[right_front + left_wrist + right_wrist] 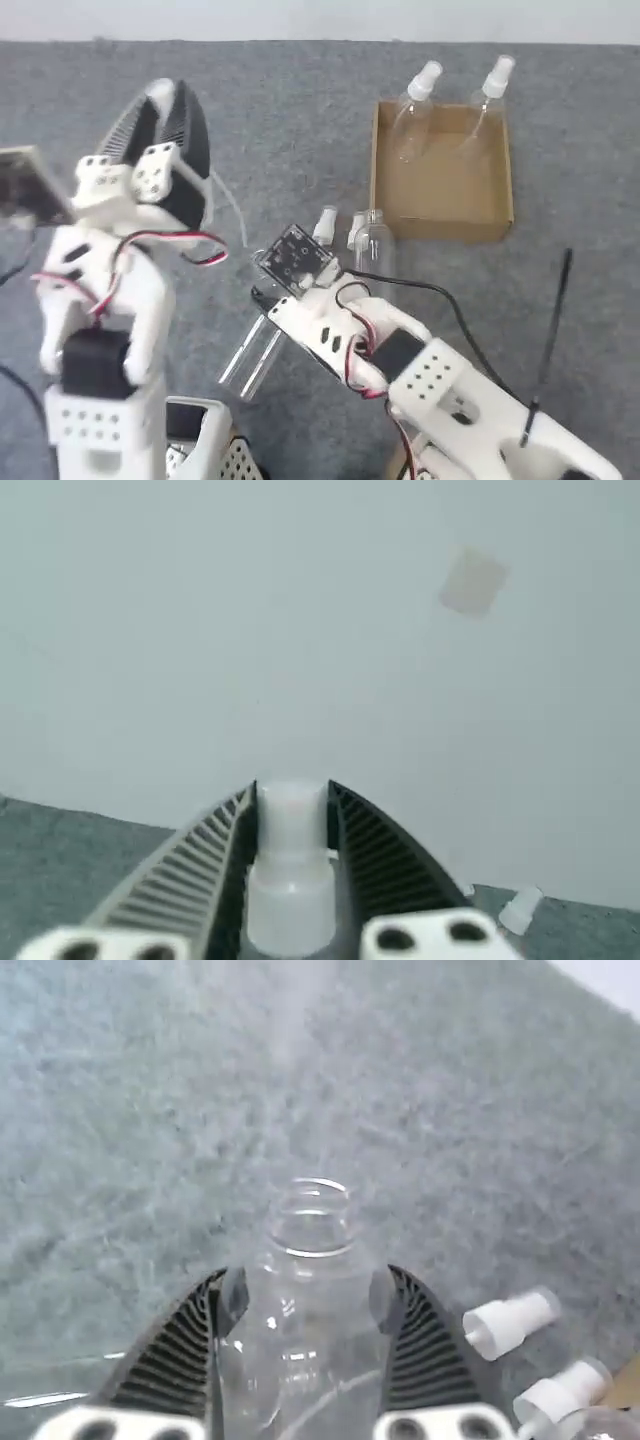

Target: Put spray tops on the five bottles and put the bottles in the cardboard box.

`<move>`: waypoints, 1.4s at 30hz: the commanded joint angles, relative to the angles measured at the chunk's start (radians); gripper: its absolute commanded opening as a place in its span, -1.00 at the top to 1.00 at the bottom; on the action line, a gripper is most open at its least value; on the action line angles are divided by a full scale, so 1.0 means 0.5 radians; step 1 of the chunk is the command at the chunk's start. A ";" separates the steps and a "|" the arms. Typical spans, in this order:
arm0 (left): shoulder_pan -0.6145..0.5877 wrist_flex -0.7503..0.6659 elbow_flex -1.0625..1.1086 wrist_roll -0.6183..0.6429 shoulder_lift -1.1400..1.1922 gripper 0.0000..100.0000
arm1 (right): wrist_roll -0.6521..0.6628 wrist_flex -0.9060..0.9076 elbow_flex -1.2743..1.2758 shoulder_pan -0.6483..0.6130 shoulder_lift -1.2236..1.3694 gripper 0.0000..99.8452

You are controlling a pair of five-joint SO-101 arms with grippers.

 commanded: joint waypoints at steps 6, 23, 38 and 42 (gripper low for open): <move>0.025 -0.196 0.149 0.025 -0.034 0.97 | -0.031 -0.038 0.163 -0.017 -0.453 0.99; 0.160 0.055 0.213 0.068 -0.037 0.97 | -0.031 -0.038 0.166 -0.008 -0.440 0.99; 0.325 0.074 0.950 -0.230 -0.614 0.97 | -0.325 -0.109 0.144 0.176 -0.456 0.99; 0.448 0.077 1.109 -0.273 -0.746 0.97 | -0.325 -0.115 0.147 0.127 -0.443 0.99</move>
